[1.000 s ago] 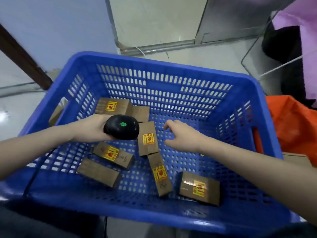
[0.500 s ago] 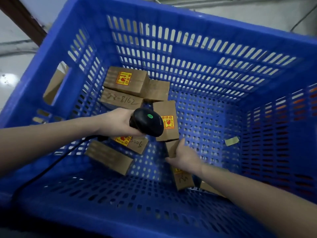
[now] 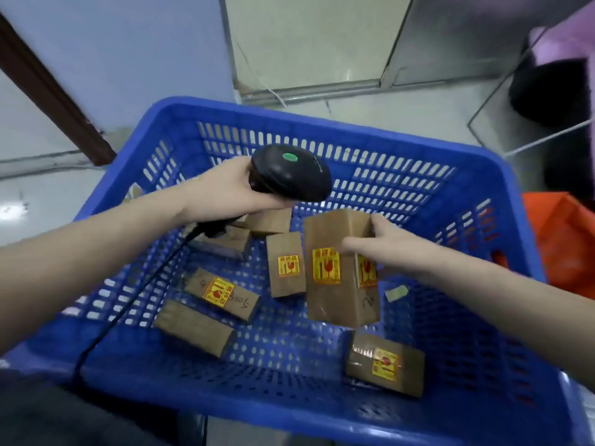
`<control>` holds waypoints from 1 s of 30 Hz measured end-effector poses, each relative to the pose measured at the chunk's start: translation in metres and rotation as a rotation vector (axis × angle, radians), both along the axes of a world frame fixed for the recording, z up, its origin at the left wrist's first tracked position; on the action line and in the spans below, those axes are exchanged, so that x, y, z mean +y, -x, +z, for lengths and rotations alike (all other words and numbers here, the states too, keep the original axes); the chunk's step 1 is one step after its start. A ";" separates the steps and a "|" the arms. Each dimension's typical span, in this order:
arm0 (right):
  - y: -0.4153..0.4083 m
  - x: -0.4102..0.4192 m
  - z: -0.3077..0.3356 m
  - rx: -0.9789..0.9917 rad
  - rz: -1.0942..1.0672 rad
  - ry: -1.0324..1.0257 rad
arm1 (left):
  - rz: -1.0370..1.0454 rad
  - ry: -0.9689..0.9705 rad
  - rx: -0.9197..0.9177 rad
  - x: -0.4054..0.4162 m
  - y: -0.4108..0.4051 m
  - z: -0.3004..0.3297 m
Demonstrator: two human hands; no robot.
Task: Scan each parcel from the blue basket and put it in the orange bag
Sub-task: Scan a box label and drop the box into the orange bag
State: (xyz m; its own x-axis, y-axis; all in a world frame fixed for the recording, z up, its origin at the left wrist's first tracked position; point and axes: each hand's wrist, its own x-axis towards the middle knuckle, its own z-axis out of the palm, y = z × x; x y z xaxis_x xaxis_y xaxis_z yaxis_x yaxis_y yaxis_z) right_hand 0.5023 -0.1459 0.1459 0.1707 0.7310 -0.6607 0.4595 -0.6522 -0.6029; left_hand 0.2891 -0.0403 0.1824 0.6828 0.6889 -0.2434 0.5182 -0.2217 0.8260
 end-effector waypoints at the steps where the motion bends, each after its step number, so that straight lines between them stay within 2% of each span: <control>1: -0.005 -0.006 0.017 0.086 -0.067 -0.078 | 0.037 -0.022 -0.047 -0.006 -0.003 0.014; 3: -0.013 -0.020 0.049 0.223 -0.180 -0.198 | 0.123 -0.050 -0.142 -0.019 -0.006 0.035; 8: -0.021 -0.053 0.091 0.474 -0.406 -0.410 | 0.273 0.043 -0.298 -0.058 -0.015 0.059; 15: -0.015 -0.068 0.099 0.712 -0.624 -0.493 | 0.288 0.171 -0.355 -0.085 -0.034 0.072; 18: -0.008 -0.062 0.090 0.716 -0.706 -0.498 | 0.309 0.257 -0.428 -0.088 -0.043 0.069; 24: -0.005 -0.053 0.078 0.551 -0.686 -0.427 | 0.345 0.301 -0.454 -0.085 -0.055 0.061; 28: -0.015 -0.047 0.079 0.761 -0.718 -0.423 | 0.366 0.339 -0.492 -0.079 -0.056 0.058; 30: -0.018 -0.046 0.080 0.838 -0.636 -0.442 | 0.360 0.371 -0.528 -0.078 -0.056 0.058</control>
State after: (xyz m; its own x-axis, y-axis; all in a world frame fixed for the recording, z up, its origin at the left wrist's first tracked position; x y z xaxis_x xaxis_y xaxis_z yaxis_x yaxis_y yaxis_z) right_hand 0.5199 -0.1924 0.2263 0.2192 0.8669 -0.4477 -0.5336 -0.2776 -0.7989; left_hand 0.3451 -0.1181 0.2409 0.5206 0.8287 -0.2057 0.0188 0.2298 0.9731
